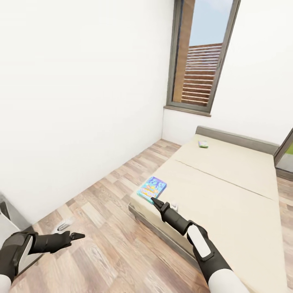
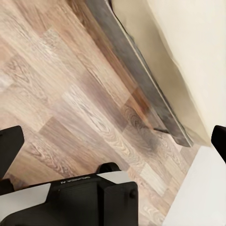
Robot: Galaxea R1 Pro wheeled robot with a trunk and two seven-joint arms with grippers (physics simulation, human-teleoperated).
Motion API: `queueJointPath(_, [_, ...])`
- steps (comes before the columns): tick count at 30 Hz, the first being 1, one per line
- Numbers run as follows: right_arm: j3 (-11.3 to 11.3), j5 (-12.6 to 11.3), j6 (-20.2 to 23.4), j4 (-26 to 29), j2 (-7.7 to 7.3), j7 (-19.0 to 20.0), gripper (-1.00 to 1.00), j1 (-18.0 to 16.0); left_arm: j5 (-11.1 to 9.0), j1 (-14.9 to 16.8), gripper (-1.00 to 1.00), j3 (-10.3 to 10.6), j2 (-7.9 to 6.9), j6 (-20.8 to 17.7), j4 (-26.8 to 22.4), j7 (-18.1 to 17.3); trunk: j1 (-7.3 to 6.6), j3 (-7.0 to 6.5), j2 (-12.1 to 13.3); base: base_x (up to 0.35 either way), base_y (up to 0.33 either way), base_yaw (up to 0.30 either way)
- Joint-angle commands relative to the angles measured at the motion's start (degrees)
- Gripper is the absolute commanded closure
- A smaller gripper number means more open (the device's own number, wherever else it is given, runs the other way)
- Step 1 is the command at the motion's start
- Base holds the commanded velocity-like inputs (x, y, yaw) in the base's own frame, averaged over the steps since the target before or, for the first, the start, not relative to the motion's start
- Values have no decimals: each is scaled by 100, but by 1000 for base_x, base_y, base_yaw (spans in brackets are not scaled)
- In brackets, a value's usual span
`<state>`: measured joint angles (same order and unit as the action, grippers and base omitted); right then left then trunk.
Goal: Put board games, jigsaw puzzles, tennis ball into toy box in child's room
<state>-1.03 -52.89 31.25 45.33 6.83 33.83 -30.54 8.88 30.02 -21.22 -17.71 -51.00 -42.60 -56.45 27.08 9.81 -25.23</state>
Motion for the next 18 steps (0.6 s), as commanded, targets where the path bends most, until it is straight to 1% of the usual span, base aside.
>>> queueJointPath(1, [-11,-55,48,2,3,0,100,-4,62,8,-100,-23,4,-33,-3,-53,-19,-7,31,0,0,290])
queueJointPath(6, [-11,-55,48,2,-1,0,100,-4,62,8,-100,-23,4,-33,-3,-54,-129,-97,231,0,0,290])
queueJointPath(18, [-11,-55,45,-6,5,-9,100,-4,62,6,-100,-23,4,-33,-3,-52,-129,-97,231,0,0,290])
